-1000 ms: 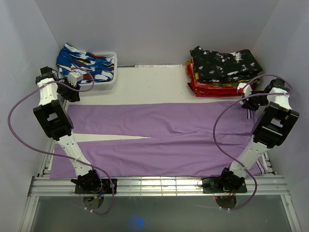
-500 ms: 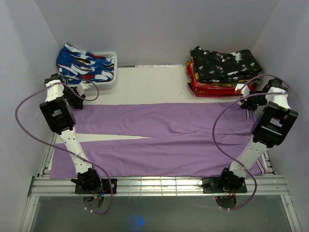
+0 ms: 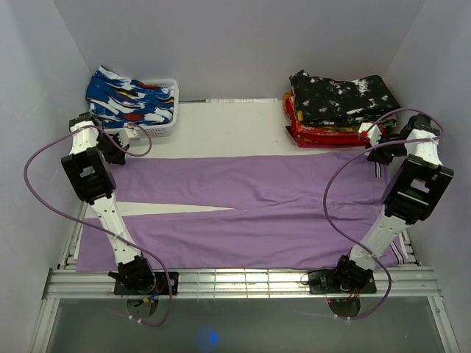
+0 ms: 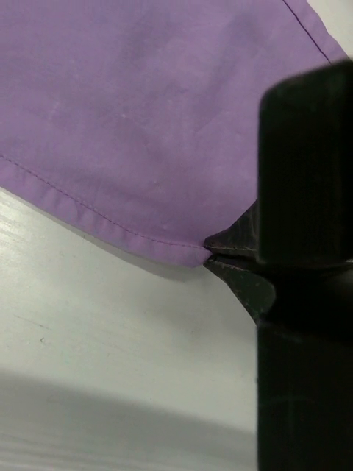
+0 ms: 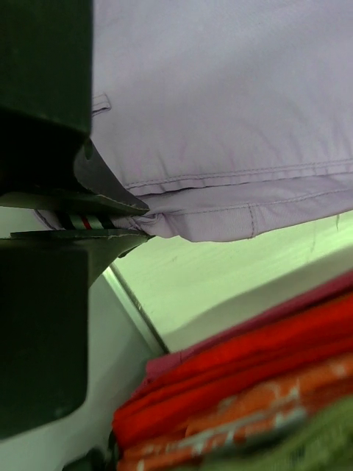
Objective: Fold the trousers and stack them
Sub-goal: Fold the trousers
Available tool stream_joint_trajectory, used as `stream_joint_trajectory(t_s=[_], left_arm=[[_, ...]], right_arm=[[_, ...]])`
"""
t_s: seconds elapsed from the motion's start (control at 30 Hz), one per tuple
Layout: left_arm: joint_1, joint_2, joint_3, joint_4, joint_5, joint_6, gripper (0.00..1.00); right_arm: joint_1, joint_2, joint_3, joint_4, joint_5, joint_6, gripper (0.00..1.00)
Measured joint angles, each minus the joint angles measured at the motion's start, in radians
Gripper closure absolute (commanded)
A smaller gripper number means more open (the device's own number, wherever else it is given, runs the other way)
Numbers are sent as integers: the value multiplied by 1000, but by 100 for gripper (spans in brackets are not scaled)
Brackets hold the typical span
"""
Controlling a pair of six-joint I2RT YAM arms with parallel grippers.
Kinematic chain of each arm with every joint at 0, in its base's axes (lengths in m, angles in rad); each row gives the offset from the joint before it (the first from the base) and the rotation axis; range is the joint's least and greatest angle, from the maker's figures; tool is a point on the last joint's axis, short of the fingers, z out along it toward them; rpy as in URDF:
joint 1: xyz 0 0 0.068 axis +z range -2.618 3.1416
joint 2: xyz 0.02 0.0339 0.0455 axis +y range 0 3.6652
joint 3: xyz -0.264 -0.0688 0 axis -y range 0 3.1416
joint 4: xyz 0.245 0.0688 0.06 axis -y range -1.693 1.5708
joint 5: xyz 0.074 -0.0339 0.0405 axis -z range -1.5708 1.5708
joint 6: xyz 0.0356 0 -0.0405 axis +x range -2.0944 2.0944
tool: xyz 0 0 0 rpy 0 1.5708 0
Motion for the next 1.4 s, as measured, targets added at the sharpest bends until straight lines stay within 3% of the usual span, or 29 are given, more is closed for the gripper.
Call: stream_joint_trajectory(t_s=[0.03, 0.37, 0.63, 0.83, 0.97, 1.1, 1.27, 1.4], left_arm=[[0, 0, 0, 2, 2, -6, 100], [31, -113, -115, 132, 92, -135, 100], [170, -596, -526, 235, 227, -140, 100], [403, -906, -845, 123, 295, 47, 100], [557, -943, -1037, 9, 208, 200, 100], [636, -930, -1203, 8, 60, 269, 100], [625, -926, -1300, 99, -47, 248, 100], [533, -922, -1310, 166, -115, 109, 100]], right_arm=[[2, 0, 13, 0, 0, 13, 92], [0, -44, 73, -2, -44, 110, 92], [-102, -389, -163, -42, -95, -55, 92], [-320, -563, -352, -174, -97, -276, 92], [-439, -561, -480, -261, -5, -334, 92], [-489, -544, -604, -265, 111, -360, 92], [-478, -518, -674, -217, 179, -372, 92], [-440, -481, -701, -161, 211, -374, 92]])
